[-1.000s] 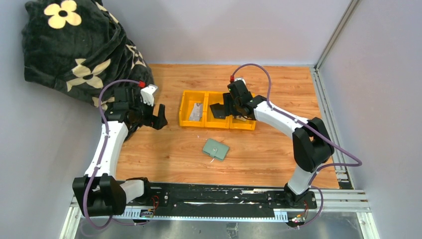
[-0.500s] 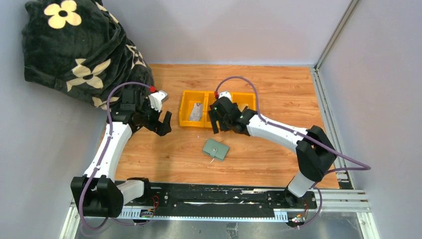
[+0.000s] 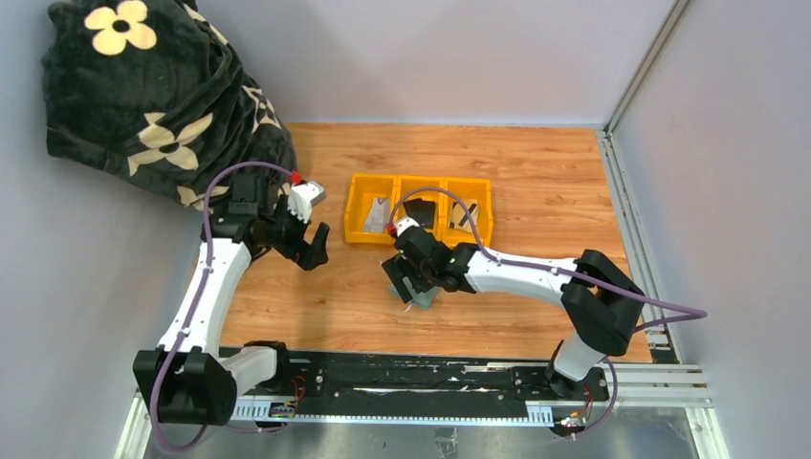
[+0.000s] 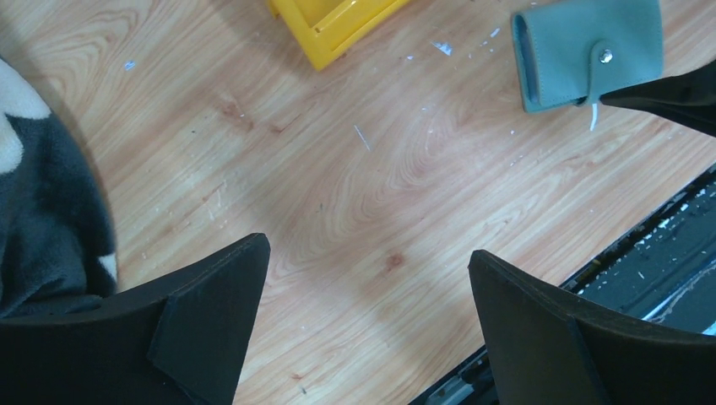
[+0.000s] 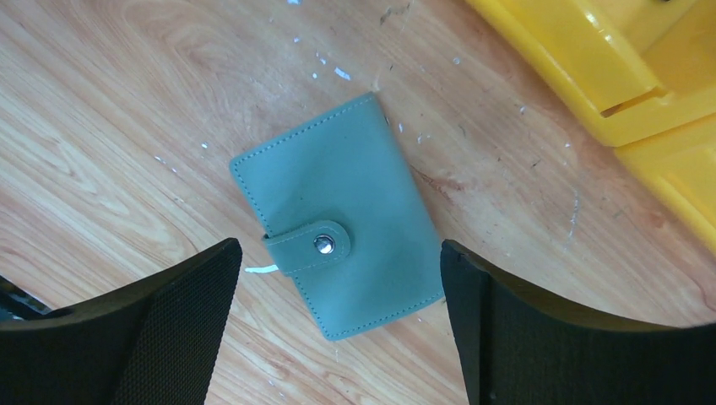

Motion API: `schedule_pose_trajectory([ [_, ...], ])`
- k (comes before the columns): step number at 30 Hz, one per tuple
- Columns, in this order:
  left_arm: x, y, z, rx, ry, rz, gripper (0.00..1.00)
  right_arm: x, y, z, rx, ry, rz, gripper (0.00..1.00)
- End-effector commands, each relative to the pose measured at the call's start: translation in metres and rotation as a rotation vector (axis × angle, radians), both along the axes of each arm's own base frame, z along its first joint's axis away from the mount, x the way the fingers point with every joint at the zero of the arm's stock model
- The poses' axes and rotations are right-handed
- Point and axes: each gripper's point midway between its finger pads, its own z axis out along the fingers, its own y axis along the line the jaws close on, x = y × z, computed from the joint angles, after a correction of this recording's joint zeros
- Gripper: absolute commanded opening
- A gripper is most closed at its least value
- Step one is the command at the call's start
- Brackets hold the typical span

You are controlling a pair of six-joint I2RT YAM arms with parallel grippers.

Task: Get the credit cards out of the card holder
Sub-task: Pick up the card holder from the center of the board.

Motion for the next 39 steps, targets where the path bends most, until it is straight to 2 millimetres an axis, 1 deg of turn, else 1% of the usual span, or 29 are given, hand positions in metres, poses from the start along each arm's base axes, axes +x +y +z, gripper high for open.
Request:
schedule_pose_trajectory([
  [1, -0.01, -0.008, 0.019, -0.027, -0.034, -0.062, 1.0, -0.008, -0.009, -0.026, -0.053, 0.033, 0.049, 0.91],
  [5, -0.013, -0.01, 0.027, -0.037, -0.056, -0.073, 1.0, -0.019, -0.01, -0.043, -0.061, 0.072, 0.108, 0.92],
  [8, -0.014, -0.012, 0.031, -0.047, -0.056, -0.087, 1.0, -0.023, -0.013, -0.055, -0.079, 0.081, 0.138, 0.92],
  [11, -0.015, -0.014, 0.036, -0.057, -0.058, -0.094, 1.0, -0.028, -0.013, -0.062, -0.075, 0.098, 0.17, 0.92],
  [13, -0.014, -0.015, 0.037, -0.064, -0.057, -0.095, 1.0, -0.036, -0.01, -0.068, -0.063, 0.137, 0.198, 0.92],
  [17, -0.015, -0.017, 0.04, -0.07, -0.057, -0.097, 1.0, -0.038, -0.019, -0.076, -0.096, 0.137, 0.181, 0.92],
  [18, -0.015, -0.017, 0.04, -0.074, -0.056, -0.102, 1.0, -0.035, -0.025, -0.077, -0.125, 0.108, 0.164, 0.92],
  [20, -0.017, -0.018, 0.041, -0.077, -0.056, -0.108, 1.0, -0.029, -0.033, -0.073, -0.187, 0.048, 0.147, 0.92],
  [24, -0.017, -0.018, 0.043, -0.074, -0.055, -0.113, 1.0, -0.019, -0.04, -0.054, -0.28, -0.059, 0.138, 0.92],
  [26, -0.017, -0.018, 0.045, -0.072, -0.061, -0.115, 1.0, -0.015, -0.039, -0.041, -0.302, -0.105, 0.14, 0.93],
  [29, -0.018, -0.018, 0.046, -0.073, -0.061, -0.12, 1.0, -0.013, -0.033, -0.02, -0.279, -0.132, 0.171, 0.93],
  [31, -0.019, -0.018, 0.046, -0.071, -0.062, -0.125, 1.0, -0.014, -0.029, -0.011, -0.261, -0.137, 0.202, 0.94],
  [34, -0.019, -0.017, 0.046, -0.063, -0.063, -0.131, 1.0, -0.016, -0.026, -0.007, -0.23, -0.106, 0.26, 0.94],
  [39, -0.02, -0.017, 0.049, -0.056, -0.067, -0.141, 1.0, -0.016, -0.025, -0.018, -0.176, -0.015, 0.328, 0.95],
])
